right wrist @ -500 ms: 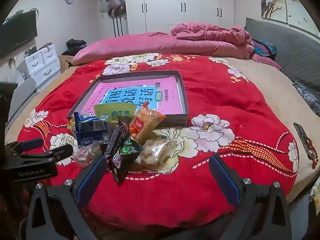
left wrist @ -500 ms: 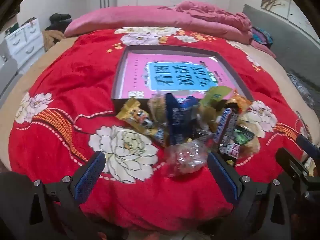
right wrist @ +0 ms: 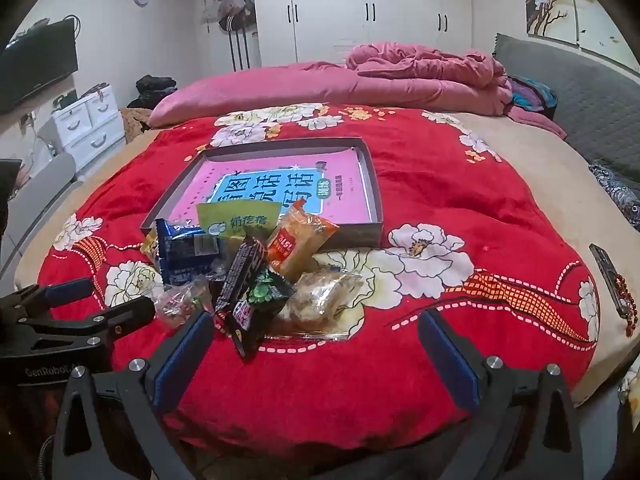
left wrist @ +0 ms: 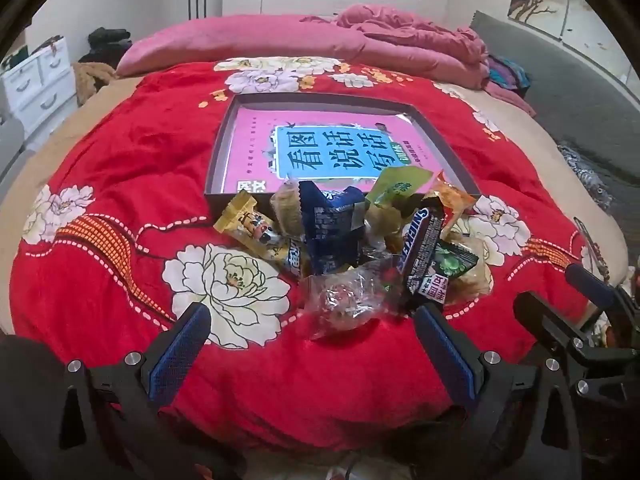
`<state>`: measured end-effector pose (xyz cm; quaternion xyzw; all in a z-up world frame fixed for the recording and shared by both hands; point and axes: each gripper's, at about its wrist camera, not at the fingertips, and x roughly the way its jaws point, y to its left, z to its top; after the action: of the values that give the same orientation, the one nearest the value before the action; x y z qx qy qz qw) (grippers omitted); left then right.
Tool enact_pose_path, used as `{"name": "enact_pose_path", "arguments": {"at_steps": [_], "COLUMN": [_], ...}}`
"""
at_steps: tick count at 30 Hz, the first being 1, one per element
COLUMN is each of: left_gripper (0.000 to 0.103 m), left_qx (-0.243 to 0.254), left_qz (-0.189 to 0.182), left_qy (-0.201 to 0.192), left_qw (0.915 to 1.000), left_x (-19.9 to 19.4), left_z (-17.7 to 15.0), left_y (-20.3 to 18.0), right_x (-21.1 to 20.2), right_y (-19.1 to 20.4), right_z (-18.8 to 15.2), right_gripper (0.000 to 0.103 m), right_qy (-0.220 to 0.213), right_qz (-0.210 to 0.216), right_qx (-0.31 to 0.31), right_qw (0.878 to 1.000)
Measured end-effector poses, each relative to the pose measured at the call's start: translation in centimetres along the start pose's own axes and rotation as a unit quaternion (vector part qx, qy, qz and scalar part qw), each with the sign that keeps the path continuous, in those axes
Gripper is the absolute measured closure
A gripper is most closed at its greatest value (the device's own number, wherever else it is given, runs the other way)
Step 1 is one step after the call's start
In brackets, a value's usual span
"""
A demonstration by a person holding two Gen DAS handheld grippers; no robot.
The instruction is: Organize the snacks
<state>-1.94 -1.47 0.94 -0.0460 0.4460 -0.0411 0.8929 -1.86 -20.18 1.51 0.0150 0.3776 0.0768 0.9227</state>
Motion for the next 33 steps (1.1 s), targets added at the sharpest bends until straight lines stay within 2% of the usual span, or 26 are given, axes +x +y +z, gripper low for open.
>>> {"name": "enact_pose_path", "arguments": {"at_steps": [33], "left_gripper": [0.001], "left_qx": [0.002], "left_qz": [-0.001], "left_qy": [0.000], "left_qw": [1.0000], "left_x": [-0.57], "left_z": [-0.61], "left_y": [-0.41], "right_x": [-0.61], "right_y": [-0.16], "right_z": [-0.03], "right_gripper": [0.001], "right_qy": [-0.001], "right_qz": [0.004], "right_qx": [0.006], "right_qw": [1.000]}}
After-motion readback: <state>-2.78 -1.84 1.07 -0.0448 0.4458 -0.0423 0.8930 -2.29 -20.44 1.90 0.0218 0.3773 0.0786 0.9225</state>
